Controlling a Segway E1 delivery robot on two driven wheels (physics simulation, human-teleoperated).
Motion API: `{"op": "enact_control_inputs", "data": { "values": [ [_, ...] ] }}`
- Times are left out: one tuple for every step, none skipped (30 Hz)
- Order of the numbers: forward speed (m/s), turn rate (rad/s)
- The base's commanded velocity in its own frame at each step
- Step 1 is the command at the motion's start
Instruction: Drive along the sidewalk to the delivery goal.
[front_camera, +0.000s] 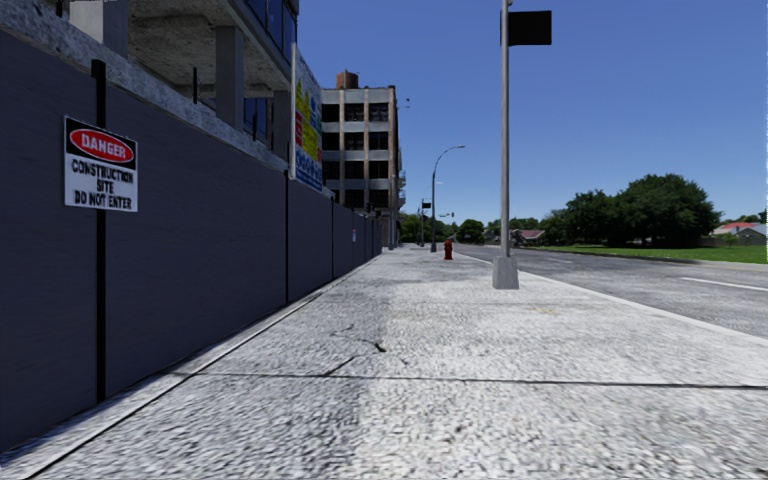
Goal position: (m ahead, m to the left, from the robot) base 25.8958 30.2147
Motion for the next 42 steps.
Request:
{"op": "enact_control_inputs", "data": {
  "values": [
    [2.00, -0.18],
    [2.00, -0.18],
    [2.00, -0.19],
    [2.00, -0.19],
    [2.00, -0.19],
    [2.00, -0.20],
    [2.00, -0.23],
    [2.00, -0.23],
    [2.00, -0.23],
    [2.00, -0.23],
    [2.00, -0.23],
    [2.00, -0.23],
    [2.00, -0.23],
    [2.00, -0.23],
    [2.00, -0.23],
    [2.00, -0.23],
    [2.00, -0.23],
    [2.00, -0.24],
    [2.00, -0.24],
    [2.00, -0.24],
    [2.00, -0.24],
    [2.00, -0.24],
    [2.00, -0.24],
    [2.00, -0.24],
    [2.00, -0.11],
    [2.00, 0.00],
    [2.00, 0.00],
    [2.00, 0.00],
    [2.00, 0.00],
    [2.00, 0.00],
    [2.00, 0.00],
    [2.00, 0.00],
    [2.00, 0.00],
    [2.00, 0.00],
    [2.00, 0.00],
    [2.00, 0.00],
    [2.00, 0.00],
    [2.00, 0.00],
    [2.00, 0.00],
    [2.00, 0.00],
    [2.00, 0.00],
    [2.00, 0.00]
  ]
}}
